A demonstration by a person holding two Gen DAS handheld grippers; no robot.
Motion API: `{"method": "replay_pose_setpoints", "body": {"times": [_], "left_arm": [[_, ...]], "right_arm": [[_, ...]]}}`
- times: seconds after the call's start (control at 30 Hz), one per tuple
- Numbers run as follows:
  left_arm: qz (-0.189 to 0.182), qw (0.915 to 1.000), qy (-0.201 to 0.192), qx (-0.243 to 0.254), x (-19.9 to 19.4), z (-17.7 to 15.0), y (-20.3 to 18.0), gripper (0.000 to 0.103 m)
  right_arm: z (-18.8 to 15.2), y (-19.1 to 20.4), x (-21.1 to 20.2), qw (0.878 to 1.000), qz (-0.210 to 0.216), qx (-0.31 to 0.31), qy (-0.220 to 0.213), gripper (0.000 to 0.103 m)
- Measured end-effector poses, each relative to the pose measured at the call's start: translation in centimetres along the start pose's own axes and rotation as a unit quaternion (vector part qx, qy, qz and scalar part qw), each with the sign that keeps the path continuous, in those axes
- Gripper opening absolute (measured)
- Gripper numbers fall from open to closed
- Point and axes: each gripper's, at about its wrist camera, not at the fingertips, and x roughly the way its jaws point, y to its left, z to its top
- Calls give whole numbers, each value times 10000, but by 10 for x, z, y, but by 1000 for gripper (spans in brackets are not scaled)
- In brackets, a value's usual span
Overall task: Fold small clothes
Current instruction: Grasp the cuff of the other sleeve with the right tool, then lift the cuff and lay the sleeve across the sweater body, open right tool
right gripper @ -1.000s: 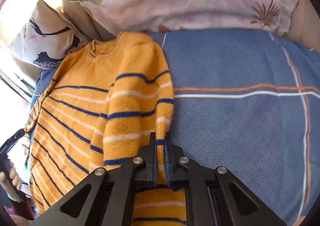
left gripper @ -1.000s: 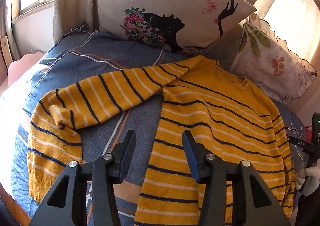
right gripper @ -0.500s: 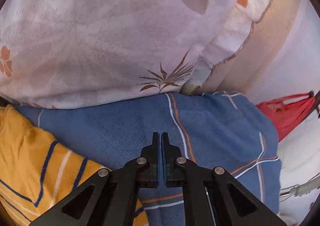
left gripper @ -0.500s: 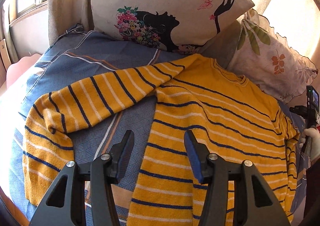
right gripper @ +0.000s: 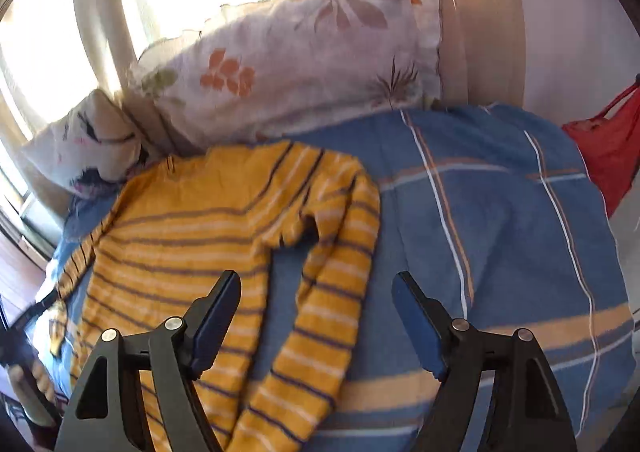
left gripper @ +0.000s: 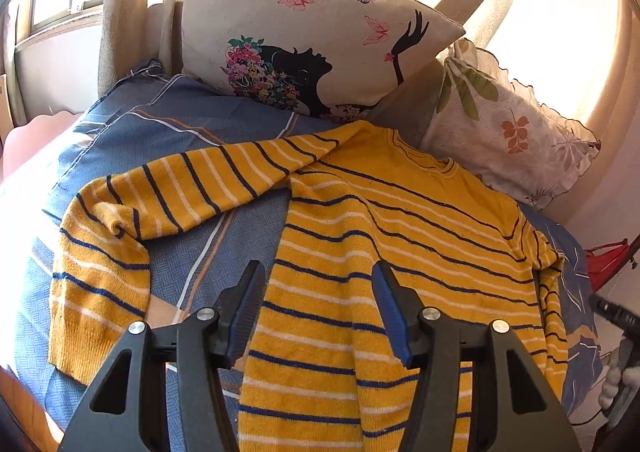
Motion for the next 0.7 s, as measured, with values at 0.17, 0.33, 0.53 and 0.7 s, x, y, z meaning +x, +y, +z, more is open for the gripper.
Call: {"method": "replay_pose_setpoints", "body": {"times": [0.17,0.33,0.53,0.7], "left_arm": [[-110,9999,8,30,-12,-10,-5,55],[-186,9997,-73,114,-26,-16,-13,55],[-219,9995,-178,155,-35,-15,-18,55],[-228,9997,-56,115,-26,-16,-18,56]], "right_arm": [[-67,14,22,9992,99,-160,360,82],[-87,36,40,9963,335,-416,670,15],[-14,-34,-16,9944,-939,68,-475,15],[19,-138,2,9399,-3337,707,-142,58]]}}
